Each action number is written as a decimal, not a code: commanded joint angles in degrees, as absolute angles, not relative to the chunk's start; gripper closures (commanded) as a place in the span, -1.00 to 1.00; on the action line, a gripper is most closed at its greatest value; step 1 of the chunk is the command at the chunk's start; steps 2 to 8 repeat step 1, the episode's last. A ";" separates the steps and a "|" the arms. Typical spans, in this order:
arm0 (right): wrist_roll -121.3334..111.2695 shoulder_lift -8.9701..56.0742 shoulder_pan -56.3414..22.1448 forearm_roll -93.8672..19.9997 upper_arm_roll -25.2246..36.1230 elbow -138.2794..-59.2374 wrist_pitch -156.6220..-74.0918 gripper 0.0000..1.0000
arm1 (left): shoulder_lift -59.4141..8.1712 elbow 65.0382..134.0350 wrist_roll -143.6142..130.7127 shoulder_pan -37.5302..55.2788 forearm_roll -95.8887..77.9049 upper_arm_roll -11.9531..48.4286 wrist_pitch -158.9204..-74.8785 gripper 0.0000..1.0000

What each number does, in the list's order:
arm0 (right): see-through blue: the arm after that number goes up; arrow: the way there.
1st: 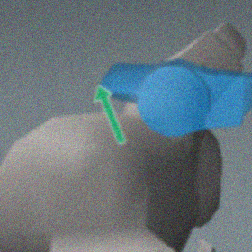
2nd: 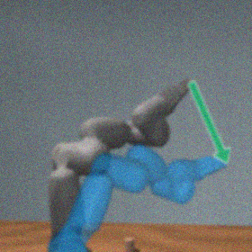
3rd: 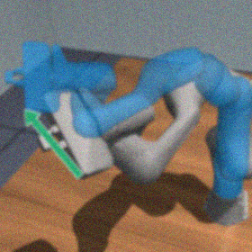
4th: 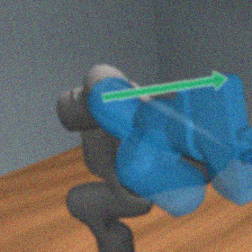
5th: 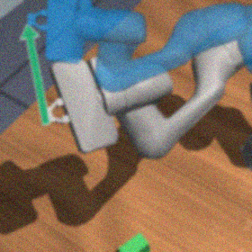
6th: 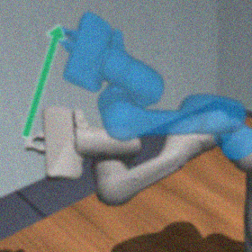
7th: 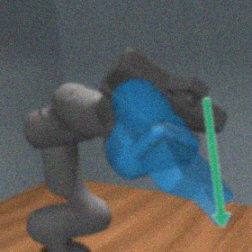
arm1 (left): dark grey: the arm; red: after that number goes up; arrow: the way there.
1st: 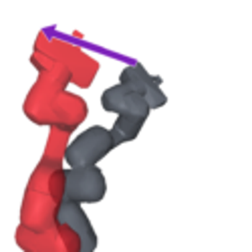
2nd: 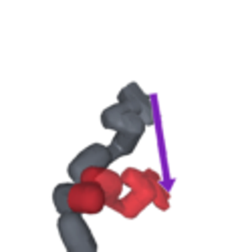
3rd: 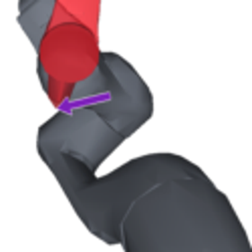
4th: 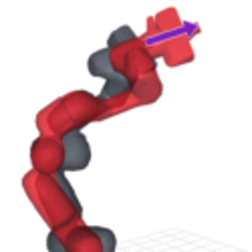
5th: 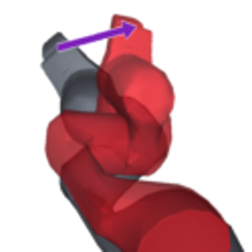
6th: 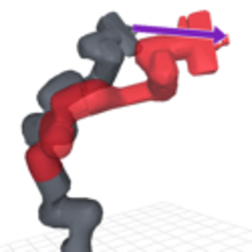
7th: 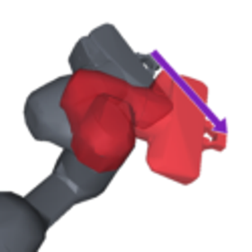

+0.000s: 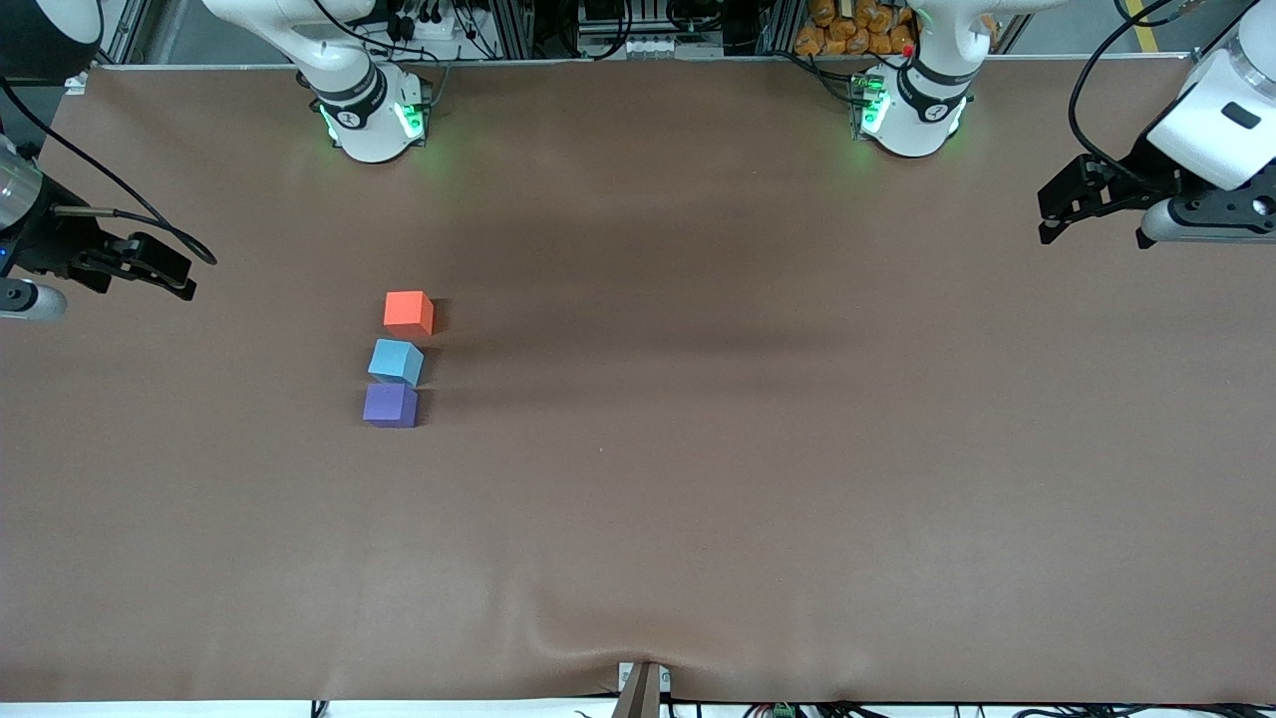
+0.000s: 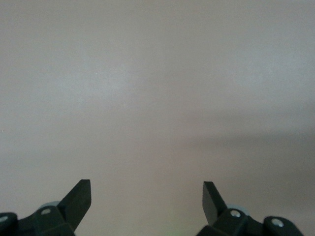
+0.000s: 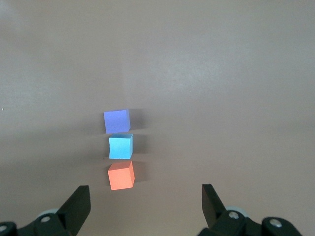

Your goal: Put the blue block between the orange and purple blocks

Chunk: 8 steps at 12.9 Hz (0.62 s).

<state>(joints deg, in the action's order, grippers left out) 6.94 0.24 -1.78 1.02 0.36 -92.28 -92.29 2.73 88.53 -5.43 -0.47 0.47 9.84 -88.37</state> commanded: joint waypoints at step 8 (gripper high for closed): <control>6.42 -0.70 -1.76 1.23 0.09 -92.55 -92.46 -1.00 | 2.99 87.36 -4.31 -1.06 0.44 10.02 -87.80 -1.00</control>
